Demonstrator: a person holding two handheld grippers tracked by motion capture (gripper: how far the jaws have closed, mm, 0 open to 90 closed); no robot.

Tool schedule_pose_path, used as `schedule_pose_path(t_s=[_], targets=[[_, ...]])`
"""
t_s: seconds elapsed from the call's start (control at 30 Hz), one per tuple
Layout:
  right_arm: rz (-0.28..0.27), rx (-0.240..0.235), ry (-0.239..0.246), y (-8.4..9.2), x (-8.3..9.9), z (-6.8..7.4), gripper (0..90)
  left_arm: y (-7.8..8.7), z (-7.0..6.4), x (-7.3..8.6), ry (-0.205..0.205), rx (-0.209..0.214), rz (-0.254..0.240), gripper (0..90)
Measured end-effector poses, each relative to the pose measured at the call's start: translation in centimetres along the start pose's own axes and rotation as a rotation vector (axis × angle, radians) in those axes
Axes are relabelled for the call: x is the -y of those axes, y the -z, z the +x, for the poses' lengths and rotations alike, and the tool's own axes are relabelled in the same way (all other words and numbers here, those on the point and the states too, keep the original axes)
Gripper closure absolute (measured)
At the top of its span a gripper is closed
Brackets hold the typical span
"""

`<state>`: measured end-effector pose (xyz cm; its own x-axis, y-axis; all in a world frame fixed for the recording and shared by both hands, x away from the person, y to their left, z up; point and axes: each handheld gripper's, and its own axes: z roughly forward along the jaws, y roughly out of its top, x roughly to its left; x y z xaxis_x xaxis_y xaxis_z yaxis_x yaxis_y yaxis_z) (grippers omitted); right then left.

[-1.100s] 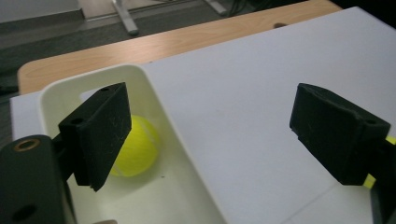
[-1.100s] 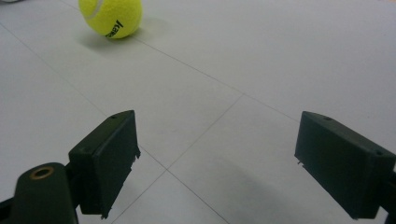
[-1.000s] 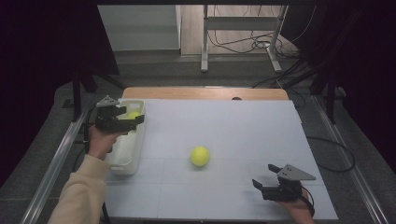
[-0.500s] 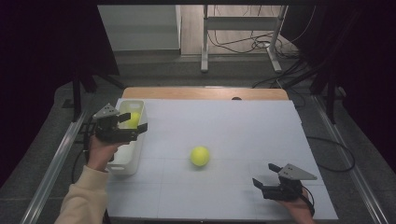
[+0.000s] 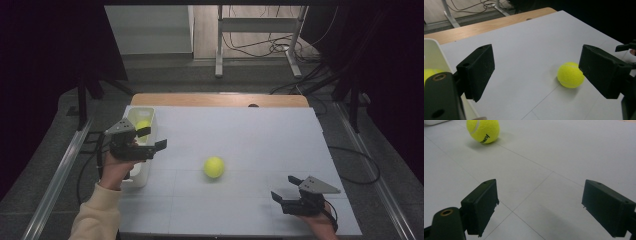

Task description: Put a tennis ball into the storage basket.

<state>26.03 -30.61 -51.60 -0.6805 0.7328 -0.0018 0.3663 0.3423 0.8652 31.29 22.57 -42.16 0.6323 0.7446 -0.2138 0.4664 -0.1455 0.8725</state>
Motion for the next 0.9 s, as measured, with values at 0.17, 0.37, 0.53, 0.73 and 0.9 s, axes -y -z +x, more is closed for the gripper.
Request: schedule_pose_path(t_s=[0.17,0.37,0.53,0.73,0.9], targets=[[-0.005,0.002,0.001,0.1,0.0,0.0,14.0,-0.8,-0.2,0.2,0.017,0.041,0.004,14.2],[-0.005,0.005,0.004,0.2,0.0,0.0,14.0,-1.4,-0.9,0.2,0.005,0.055,0.013,14.1],[0.002,0.012,0.003,0.2,0.1,0.0,14.0,-2.0,-1.3,0.3,-0.007,0.062,0.029,14.1],[0.000,0.014,0.007,0.3,0.1,0.0,14.0,-2.5,-1.9,0.3,-0.027,0.065,0.046,14.0],[0.001,0.013,0.007,0.3,0.1,0.0,14.0,-2.8,-2.3,0.3,-0.038,0.068,0.054,13.9]])
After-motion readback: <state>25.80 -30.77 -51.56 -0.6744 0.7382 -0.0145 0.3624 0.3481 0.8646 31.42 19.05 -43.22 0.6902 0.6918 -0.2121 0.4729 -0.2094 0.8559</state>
